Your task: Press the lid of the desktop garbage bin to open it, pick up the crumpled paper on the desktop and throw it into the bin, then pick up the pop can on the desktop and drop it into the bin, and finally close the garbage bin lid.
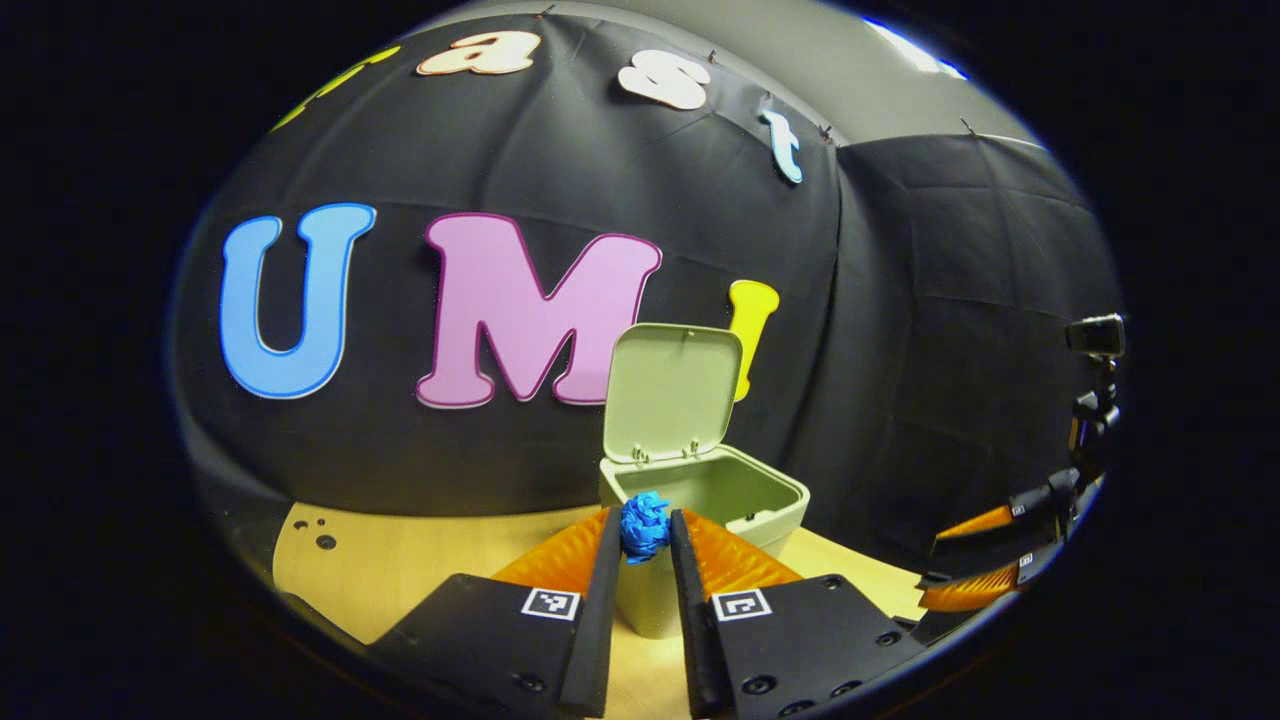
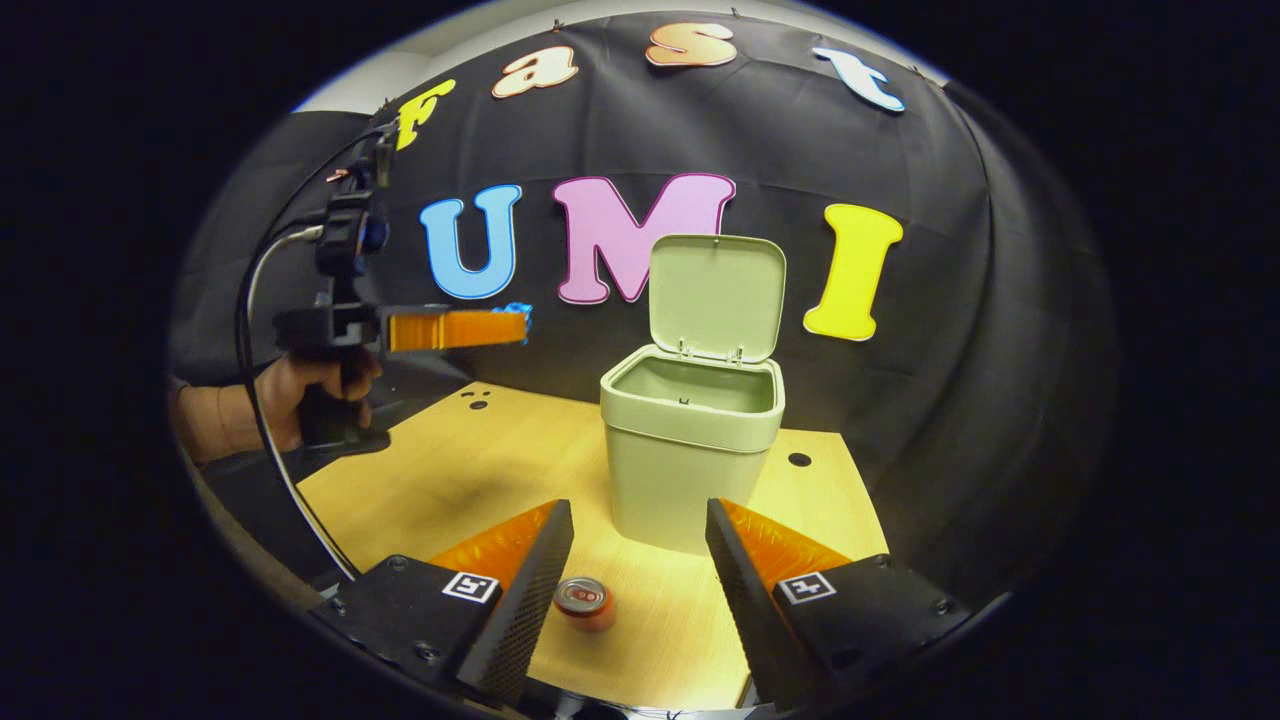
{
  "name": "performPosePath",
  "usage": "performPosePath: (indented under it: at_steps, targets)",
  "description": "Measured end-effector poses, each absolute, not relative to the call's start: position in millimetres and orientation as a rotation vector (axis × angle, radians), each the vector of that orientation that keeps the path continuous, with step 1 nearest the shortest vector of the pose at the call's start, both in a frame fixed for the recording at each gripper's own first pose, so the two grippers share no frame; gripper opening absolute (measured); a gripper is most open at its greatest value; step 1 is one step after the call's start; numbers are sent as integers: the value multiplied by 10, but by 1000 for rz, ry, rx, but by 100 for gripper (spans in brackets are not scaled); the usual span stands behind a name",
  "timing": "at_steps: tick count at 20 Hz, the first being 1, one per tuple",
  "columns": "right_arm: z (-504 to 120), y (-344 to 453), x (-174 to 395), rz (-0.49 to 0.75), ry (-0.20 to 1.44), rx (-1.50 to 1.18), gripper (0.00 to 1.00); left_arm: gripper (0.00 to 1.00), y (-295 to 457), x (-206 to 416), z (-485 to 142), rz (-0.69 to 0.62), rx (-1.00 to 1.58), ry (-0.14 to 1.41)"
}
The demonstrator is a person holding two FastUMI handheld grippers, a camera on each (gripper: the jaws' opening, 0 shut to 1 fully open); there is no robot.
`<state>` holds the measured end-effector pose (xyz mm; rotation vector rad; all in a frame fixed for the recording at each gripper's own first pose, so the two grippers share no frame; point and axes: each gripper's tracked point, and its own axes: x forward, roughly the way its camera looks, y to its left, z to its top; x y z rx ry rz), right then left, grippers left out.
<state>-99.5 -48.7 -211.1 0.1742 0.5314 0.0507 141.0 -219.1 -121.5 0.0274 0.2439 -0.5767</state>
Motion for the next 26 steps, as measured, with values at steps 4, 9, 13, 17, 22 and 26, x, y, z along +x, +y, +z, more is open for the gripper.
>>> performPosePath:
  at_steps: [4,9,13,17,22,26]
  targets:
    - [-2128,-525,-1024,33,537,182,86,34,-2546,1685,-1185,-639,65,215]
    - [-2186,-610,-1042,3,553,191,86,34,-2952,1971,-1434,-701,83,242]
    - [-2252,-707,-1029,-28,567,198,86,34,-3103,2159,-1700,-708,100,285]
    - [-2334,-779,-993,-49,586,202,86,34,-3168,2296,-1893,-709,114,317]
    - [-2447,-741,-956,-32,613,204,86,38,-3130,2427,-2060,-684,115,355]
    - [-2499,-690,-938,-16,625,195,87,66,-3201,2369,-2120,-725,113,382]
